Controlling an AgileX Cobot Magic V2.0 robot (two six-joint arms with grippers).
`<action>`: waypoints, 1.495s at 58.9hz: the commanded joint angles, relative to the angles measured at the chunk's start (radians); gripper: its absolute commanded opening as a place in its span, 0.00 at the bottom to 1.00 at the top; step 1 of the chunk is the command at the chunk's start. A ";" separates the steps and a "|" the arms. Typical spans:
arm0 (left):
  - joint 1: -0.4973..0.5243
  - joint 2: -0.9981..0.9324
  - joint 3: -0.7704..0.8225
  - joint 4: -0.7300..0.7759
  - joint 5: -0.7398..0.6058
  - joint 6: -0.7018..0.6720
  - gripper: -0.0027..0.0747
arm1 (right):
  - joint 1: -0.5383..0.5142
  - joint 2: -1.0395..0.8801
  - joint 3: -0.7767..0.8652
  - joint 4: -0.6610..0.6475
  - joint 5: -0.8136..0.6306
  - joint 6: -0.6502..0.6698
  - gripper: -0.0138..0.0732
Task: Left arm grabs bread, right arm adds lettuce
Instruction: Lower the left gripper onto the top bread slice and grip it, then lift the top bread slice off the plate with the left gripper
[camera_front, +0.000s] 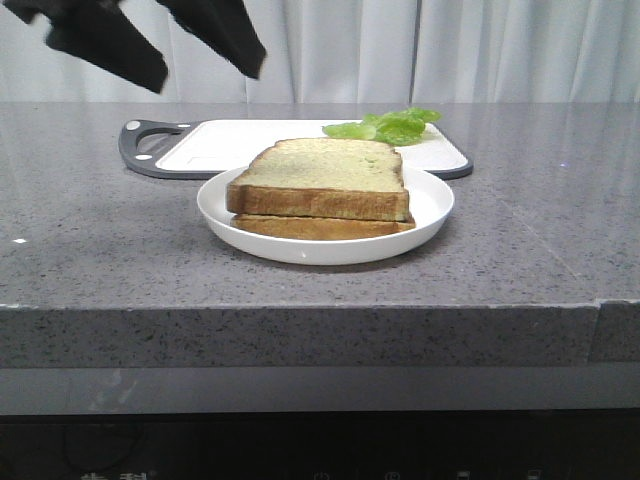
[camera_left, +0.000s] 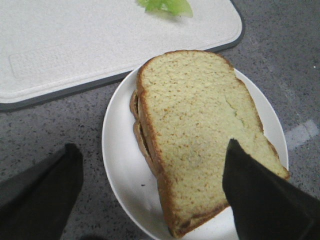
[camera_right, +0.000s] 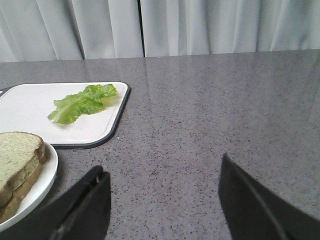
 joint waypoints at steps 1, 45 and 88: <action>-0.007 0.027 -0.076 -0.039 -0.013 -0.008 0.77 | -0.008 0.015 -0.038 -0.009 -0.077 -0.010 0.72; -0.036 0.212 -0.160 -0.054 0.010 0.008 0.66 | -0.008 0.015 -0.038 -0.009 -0.074 -0.010 0.72; -0.036 0.176 -0.160 -0.056 0.027 0.008 0.01 | -0.008 0.015 -0.038 -0.009 -0.074 -0.010 0.72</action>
